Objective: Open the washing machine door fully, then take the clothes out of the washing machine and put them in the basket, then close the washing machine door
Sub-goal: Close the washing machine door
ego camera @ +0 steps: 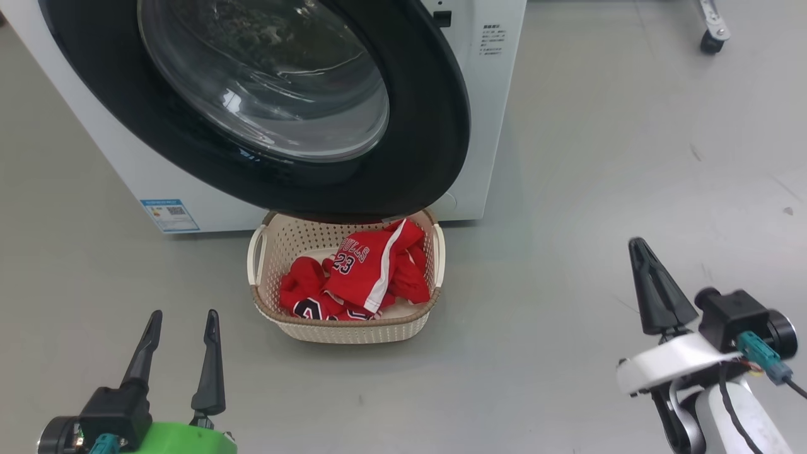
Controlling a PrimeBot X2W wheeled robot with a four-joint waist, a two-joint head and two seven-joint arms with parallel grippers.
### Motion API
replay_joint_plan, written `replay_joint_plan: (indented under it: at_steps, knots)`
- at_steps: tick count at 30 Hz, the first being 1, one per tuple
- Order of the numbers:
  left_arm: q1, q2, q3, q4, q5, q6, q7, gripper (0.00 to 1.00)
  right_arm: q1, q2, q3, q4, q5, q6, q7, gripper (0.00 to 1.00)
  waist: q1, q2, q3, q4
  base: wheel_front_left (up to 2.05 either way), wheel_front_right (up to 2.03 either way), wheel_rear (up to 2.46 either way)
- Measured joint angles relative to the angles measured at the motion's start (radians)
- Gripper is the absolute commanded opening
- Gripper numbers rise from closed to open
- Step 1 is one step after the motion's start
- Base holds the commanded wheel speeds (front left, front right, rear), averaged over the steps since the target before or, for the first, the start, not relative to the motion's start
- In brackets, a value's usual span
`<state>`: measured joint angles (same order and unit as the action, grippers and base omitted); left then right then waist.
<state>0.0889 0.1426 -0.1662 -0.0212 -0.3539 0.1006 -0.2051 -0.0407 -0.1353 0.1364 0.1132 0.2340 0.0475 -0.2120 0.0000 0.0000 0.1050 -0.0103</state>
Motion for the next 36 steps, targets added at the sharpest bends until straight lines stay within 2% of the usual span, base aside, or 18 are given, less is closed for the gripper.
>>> replay_joint_plan:
  at_steps: [10, 19, 36]
  knots:
    - [-0.033, -0.005, -0.017, -0.017, 0.005, 0.0, -0.005, 1.0, -0.183, 0.004, 0.108, 0.006, -0.037, 0.047, 0.045, 0.0, 0.0, 0.0, 0.058, 0.05, 0.0, 0.0, 0.0]
    - [-0.089, -0.02, -0.034, -0.022, 0.005, -0.019, -0.016, 1.0, -0.375, 0.041, 0.198, 0.058, -0.048, 0.06, 0.097, 0.0, 0.0, 0.0, 0.119, 0.095, 0.0, 0.0, 0.0]
    - [-0.209, -0.053, -0.079, -0.023, 0.01, -0.054, -0.026, 1.0, -0.652, 0.039, 0.174, 0.176, -0.044, 0.066, 0.163, 0.0, 0.0, 0.0, 0.26, 0.18, 0.0, 0.0, 0.0]
